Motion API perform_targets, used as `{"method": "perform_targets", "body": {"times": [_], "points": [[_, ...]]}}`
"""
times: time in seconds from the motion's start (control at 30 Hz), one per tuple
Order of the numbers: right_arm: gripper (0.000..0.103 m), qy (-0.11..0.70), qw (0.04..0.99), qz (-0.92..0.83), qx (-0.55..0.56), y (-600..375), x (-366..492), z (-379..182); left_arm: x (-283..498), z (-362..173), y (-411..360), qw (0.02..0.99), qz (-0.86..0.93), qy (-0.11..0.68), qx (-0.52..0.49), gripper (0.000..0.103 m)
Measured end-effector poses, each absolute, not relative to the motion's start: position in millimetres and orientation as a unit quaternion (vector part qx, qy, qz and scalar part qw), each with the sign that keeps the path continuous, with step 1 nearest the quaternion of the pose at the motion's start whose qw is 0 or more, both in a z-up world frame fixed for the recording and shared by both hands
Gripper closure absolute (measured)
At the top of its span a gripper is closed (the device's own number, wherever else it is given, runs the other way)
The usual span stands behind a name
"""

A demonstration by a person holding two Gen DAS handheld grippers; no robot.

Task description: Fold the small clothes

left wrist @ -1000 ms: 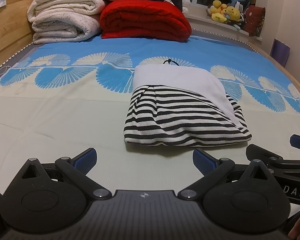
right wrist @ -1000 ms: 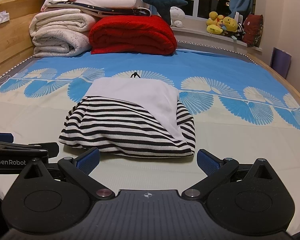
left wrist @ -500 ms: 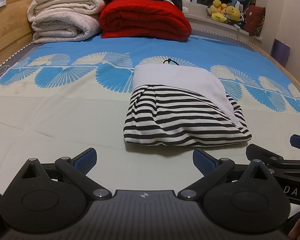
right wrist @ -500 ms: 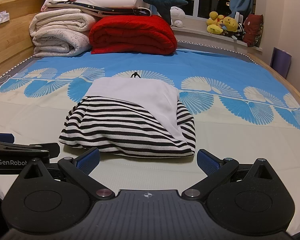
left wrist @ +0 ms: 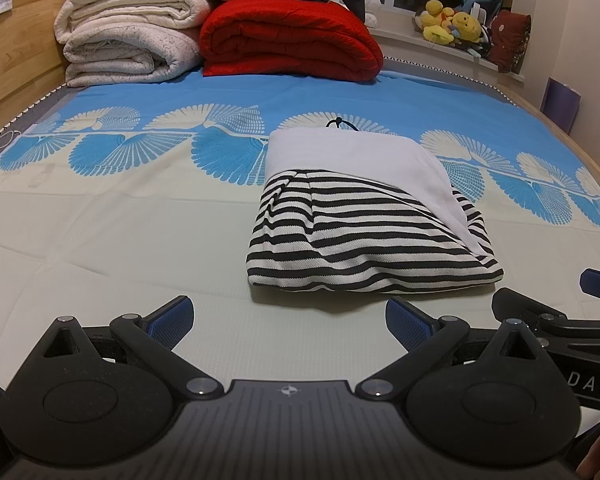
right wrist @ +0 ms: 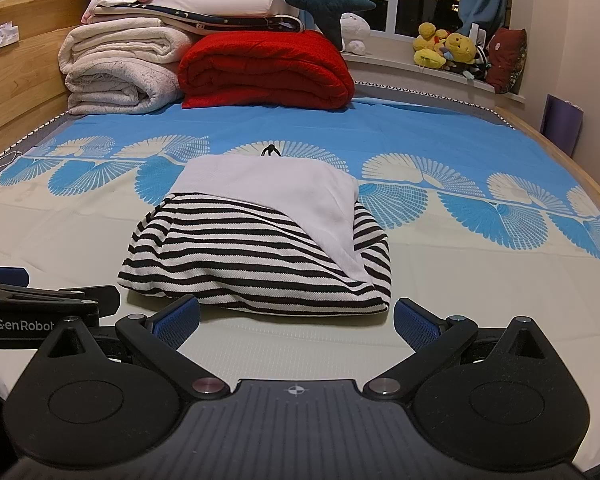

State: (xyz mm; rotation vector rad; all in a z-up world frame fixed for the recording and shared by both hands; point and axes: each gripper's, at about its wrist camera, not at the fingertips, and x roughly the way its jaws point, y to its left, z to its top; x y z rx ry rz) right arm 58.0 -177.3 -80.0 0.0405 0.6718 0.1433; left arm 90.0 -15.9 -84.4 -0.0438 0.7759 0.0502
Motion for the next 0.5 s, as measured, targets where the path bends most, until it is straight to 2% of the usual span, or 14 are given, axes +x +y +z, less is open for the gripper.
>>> {"method": "perform_targets", "body": {"times": [0.5], "points": [[0.001,0.330,0.941,0.071,0.020,-177.5,58.0,-79.8,89.9,-85.1,-15.5,0.925,0.024,0.379,-0.022,0.001]]}}
